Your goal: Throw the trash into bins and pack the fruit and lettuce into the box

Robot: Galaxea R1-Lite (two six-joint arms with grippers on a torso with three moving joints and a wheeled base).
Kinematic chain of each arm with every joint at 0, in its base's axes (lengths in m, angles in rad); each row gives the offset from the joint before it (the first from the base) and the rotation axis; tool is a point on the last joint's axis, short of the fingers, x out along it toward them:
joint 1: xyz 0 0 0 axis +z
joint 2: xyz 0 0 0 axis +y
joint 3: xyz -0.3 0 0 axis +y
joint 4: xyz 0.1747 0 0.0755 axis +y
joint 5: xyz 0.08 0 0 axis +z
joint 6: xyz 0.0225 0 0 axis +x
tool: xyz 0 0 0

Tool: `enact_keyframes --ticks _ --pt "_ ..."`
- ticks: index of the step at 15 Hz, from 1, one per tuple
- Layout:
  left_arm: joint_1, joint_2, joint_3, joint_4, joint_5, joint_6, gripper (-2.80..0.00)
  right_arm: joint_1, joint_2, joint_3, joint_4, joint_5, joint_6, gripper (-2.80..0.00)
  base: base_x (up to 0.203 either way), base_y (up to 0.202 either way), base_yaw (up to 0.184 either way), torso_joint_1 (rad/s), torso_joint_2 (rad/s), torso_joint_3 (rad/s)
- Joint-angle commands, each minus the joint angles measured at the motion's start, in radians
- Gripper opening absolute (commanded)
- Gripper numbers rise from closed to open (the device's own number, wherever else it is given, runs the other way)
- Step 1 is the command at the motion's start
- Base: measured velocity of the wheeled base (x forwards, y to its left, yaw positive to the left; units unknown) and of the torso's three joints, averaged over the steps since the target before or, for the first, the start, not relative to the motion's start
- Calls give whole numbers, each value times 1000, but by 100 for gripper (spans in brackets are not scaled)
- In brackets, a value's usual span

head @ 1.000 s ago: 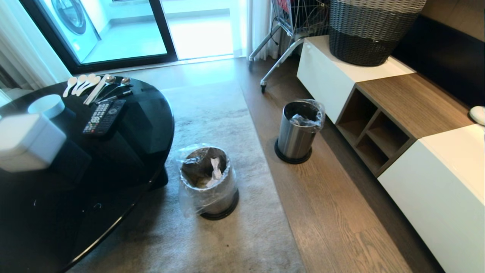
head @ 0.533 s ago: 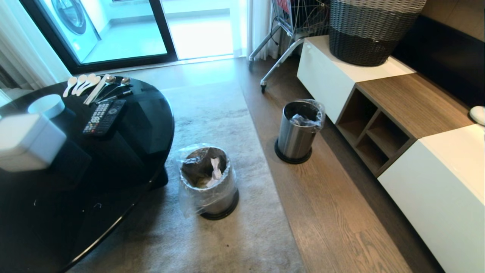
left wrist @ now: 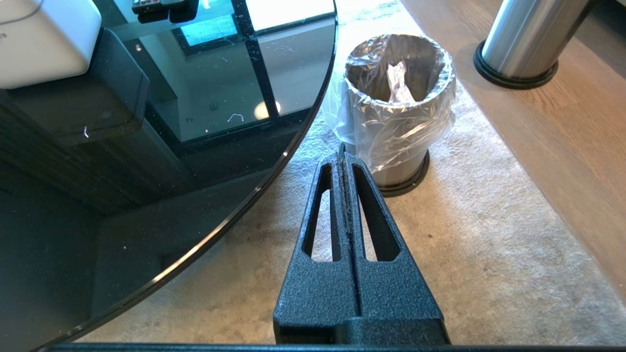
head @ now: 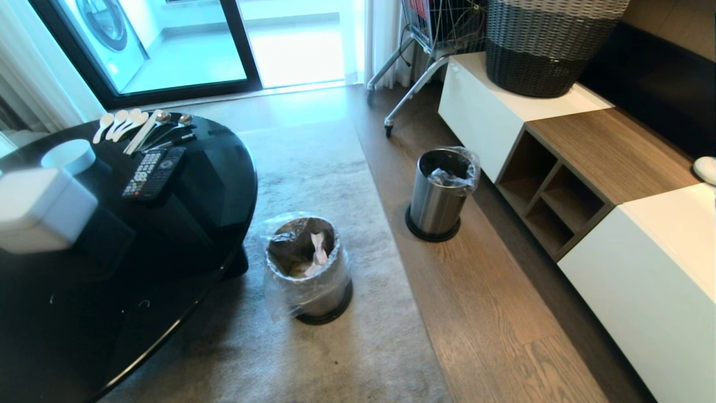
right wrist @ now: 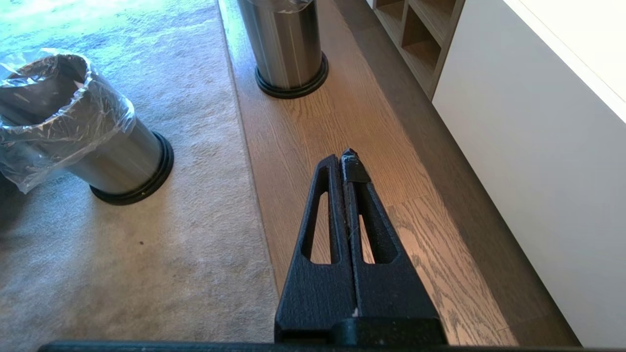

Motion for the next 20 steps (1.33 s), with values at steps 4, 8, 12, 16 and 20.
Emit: enact_keyframes --ticks 4,8,12,16,20 --pt "0 0 0 0 0 0 -280 0 1 0 0 0 1 -280 0 0 0 0 0 0" --pt "0 0 0 0 0 0 -280 1 1 0 0 0 1 -280 0 0 0 0 0 0" --pt "0 0 0 0 0 0 -280 1 1 0 0 0 1 -280 0 0 0 0 0 0" --pt "0 0 0 0 0 0 -280 1 1 0 0 0 1 -280 0 0 0 0 0 0" --pt "0 0 0 0 0 0 -280 1 1 0 1 0 2 -280 0 0 0 0 0 0"
